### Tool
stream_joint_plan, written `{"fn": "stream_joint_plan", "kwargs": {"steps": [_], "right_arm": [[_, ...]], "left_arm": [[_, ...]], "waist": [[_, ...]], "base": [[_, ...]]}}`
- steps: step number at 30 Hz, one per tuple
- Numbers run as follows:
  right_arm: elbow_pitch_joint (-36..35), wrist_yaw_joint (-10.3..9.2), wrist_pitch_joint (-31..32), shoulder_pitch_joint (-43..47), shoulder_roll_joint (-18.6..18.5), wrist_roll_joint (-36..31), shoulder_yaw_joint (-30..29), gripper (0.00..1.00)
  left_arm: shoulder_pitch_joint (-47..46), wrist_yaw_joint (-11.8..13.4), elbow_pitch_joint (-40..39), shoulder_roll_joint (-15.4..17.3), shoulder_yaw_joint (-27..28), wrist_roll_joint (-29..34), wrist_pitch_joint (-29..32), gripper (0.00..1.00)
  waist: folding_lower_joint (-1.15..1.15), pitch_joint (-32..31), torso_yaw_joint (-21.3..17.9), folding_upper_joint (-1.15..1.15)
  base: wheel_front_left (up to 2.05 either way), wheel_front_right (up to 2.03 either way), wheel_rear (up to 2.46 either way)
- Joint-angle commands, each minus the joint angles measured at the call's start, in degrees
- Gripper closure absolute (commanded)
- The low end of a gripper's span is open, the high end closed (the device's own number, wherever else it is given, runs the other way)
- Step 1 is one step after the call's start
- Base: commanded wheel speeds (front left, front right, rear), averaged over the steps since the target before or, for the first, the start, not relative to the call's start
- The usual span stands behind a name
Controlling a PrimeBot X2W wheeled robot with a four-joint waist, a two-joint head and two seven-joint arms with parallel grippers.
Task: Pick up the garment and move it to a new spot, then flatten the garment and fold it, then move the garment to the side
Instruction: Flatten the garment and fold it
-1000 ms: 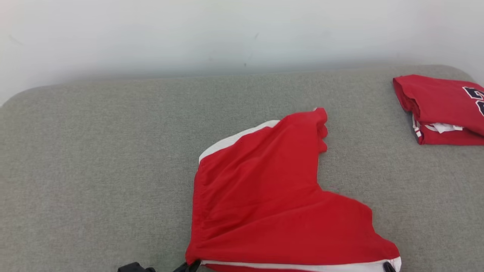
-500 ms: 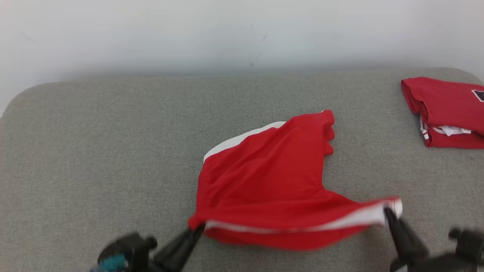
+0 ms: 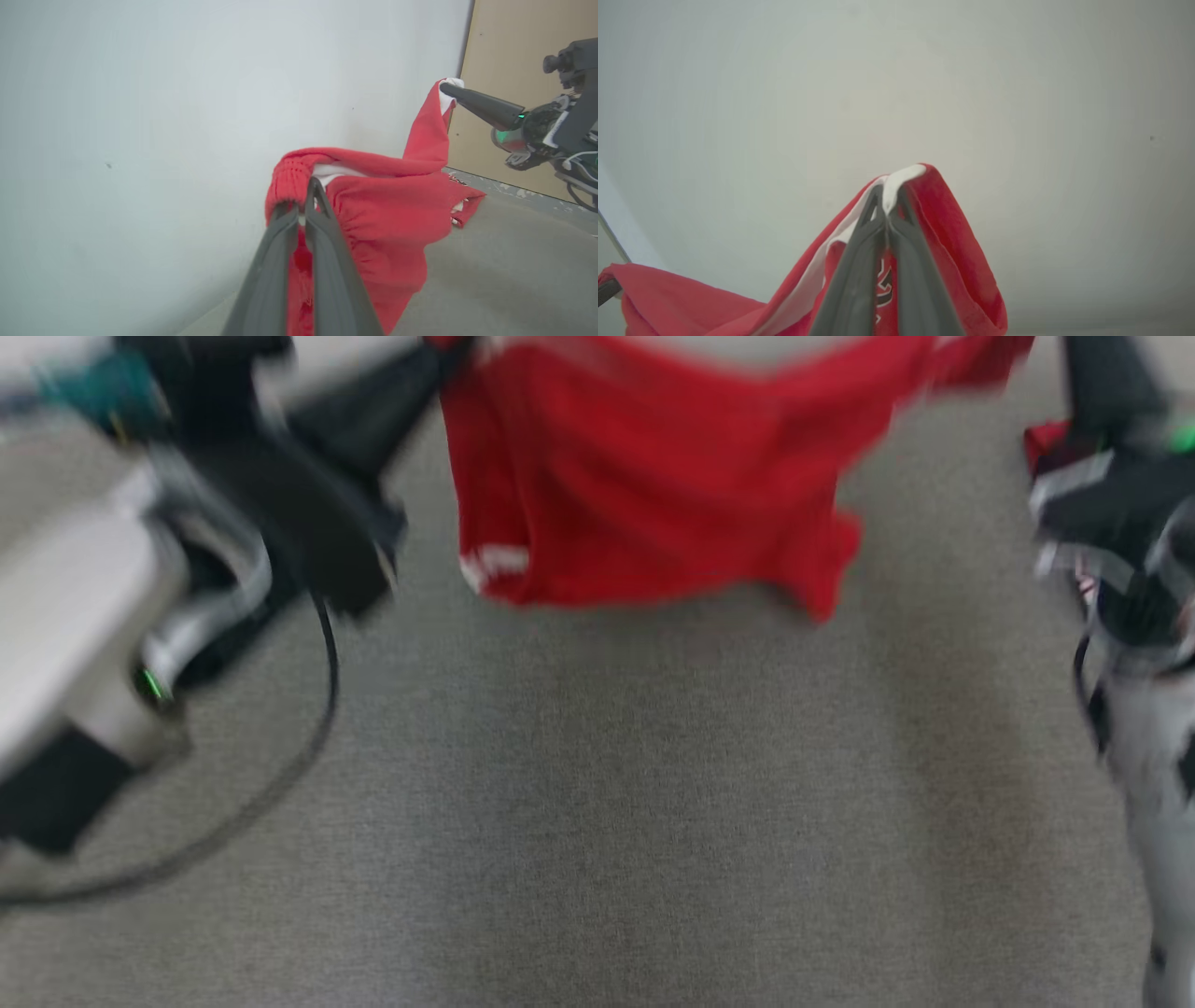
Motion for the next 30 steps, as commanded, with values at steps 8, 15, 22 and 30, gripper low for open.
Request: {"fn": "stream_joint_plan", "kwargs": {"steps": [8,15,22,30], "right_arm": [[13.9,-0.16,-0.2,-32.4,3.8,1.2,1.0,1.00],[27.7,-0.16,-2.1,-50.7,7.9,0.5,0.2,1.00],[35.0,-0.15,-4.2,-57.4,9.7,-0.8,4.0,1.00],[38.9,-0.16,-6.2,-60.4,9.4,-0.3,9.2,1.00]], "left_arm": [[-27.3,0.1,10.9,-2.9,-0.7,-7.0,2.4,1.00],[-40.6,0.1,18.5,-4.7,-3.6,-9.8,1.0,1.00],[-45.7,0.1,23.8,-4.8,-8.5,-12.5,-1.0,1.00],[-48.3,0.1,27.1,-3.9,-12.8,-15.2,-4.0,1.00]], "waist": [[-0.02,15.3,-3.7,-0.01],[-0.02,19.2,-4.6,-0.01],[-0.02,22.3,-4.9,-0.01],[-0.02,25.2,-5.1,-0.01]], "base": [[0.00,0.00,0.00],[0.00,0.00,0.00],[0.00,0.00,0.00],[0.00,0.00,0.00]]}}
